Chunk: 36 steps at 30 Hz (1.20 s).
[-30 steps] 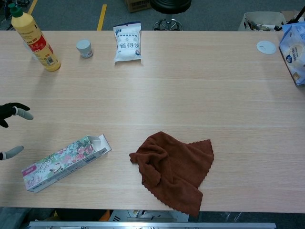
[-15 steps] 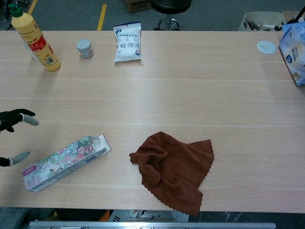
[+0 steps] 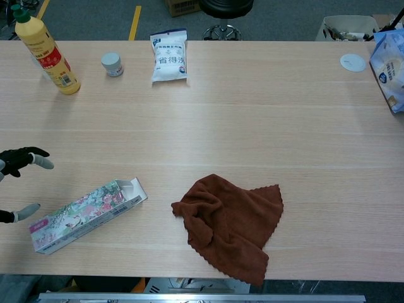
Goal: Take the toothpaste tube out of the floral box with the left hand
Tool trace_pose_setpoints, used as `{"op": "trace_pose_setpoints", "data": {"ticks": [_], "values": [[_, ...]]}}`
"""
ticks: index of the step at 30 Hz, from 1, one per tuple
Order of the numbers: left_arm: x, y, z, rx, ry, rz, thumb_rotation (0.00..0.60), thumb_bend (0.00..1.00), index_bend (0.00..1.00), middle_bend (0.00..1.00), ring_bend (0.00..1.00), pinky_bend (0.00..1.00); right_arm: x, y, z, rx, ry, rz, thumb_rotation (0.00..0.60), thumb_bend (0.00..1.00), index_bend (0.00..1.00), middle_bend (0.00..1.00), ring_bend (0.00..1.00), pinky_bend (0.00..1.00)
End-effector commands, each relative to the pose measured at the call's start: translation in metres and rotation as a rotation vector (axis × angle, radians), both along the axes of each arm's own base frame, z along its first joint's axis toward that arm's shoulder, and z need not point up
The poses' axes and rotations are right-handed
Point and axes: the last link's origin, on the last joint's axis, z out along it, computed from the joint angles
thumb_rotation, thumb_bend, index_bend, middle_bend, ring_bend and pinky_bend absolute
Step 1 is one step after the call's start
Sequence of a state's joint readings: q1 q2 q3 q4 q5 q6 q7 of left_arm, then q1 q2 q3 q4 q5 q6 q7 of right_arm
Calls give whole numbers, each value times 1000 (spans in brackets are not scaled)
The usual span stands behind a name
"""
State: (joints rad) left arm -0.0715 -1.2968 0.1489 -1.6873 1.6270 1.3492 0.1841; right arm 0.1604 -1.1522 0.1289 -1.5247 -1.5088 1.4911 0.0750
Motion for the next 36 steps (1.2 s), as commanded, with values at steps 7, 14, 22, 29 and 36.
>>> {"op": "trace_pose_setpoints", "data": {"ticks": [7, 14, 22, 29, 36], "values": [[2, -4, -9, -29, -6, 6, 599, 240, 268, 191, 194, 353, -2, 0, 0, 3, -3, -5, 600, 49, 290, 323, 207, 333], [3, -6, -14, -45, -21, 10, 600, 240, 268, 191, 194, 354, -2, 0, 0, 3, -4, -4, 600, 49, 290, 323, 207, 333], [4, -8, -20, -70, -42, 14, 599, 240, 268, 191, 194, 354, -4, 0, -1, 6, -4, -15, 600, 49, 290, 323, 207, 333], [4, -11, -23, -104, -69, 31, 599, 240, 268, 191, 194, 354, -5, 0, -2, 8, -4, -20, 600, 50, 290, 323, 207, 333], [4, -13, -30, -134, -72, 35, 595, 239, 267, 186, 191, 354, -6, 0, -2, 9, -6, -23, 600, 50, 290, 323, 208, 333]]}}
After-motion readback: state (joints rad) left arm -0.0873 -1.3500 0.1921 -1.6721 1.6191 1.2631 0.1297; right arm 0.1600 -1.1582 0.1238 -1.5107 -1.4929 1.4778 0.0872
